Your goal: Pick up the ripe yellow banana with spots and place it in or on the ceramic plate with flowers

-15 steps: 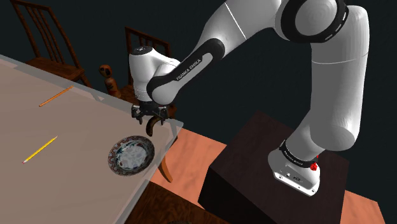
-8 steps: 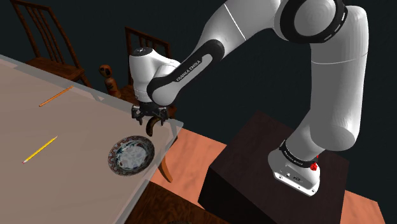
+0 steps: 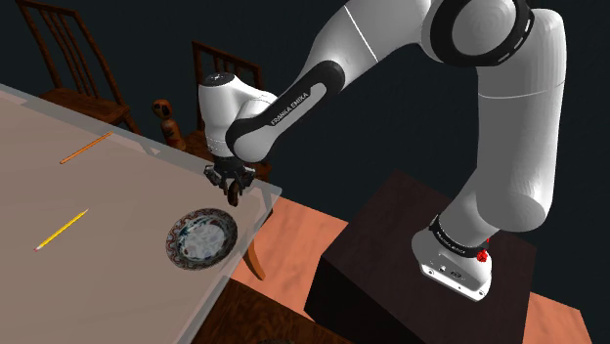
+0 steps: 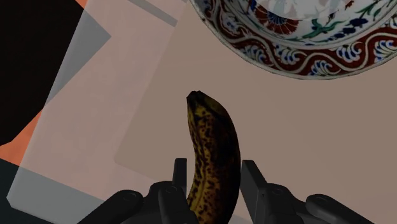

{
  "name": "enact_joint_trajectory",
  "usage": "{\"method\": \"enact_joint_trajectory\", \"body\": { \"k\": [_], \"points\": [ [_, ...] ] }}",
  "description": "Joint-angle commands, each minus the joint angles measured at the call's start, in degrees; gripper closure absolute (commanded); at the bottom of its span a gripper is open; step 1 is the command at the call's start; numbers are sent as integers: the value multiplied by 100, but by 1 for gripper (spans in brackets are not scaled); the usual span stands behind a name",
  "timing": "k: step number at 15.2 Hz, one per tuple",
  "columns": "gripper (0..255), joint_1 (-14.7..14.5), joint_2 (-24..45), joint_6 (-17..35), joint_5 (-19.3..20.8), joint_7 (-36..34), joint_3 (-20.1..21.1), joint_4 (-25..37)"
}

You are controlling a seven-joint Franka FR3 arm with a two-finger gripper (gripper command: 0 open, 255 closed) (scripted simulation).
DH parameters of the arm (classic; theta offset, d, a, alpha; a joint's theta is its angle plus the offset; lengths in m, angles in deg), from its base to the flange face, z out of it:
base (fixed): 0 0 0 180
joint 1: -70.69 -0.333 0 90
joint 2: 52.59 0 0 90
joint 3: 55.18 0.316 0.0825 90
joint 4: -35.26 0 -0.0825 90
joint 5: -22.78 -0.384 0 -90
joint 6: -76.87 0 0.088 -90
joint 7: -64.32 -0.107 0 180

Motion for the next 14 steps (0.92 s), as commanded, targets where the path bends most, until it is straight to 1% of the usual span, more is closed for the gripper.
{"method": "enact_joint_trajectory", "body": {
  "k": [1,14],
  "points": [
    [255,0,0,0,0,0,-1,0],
    [255,174,-601,-674,-342,190,235,114]
  ]
}}
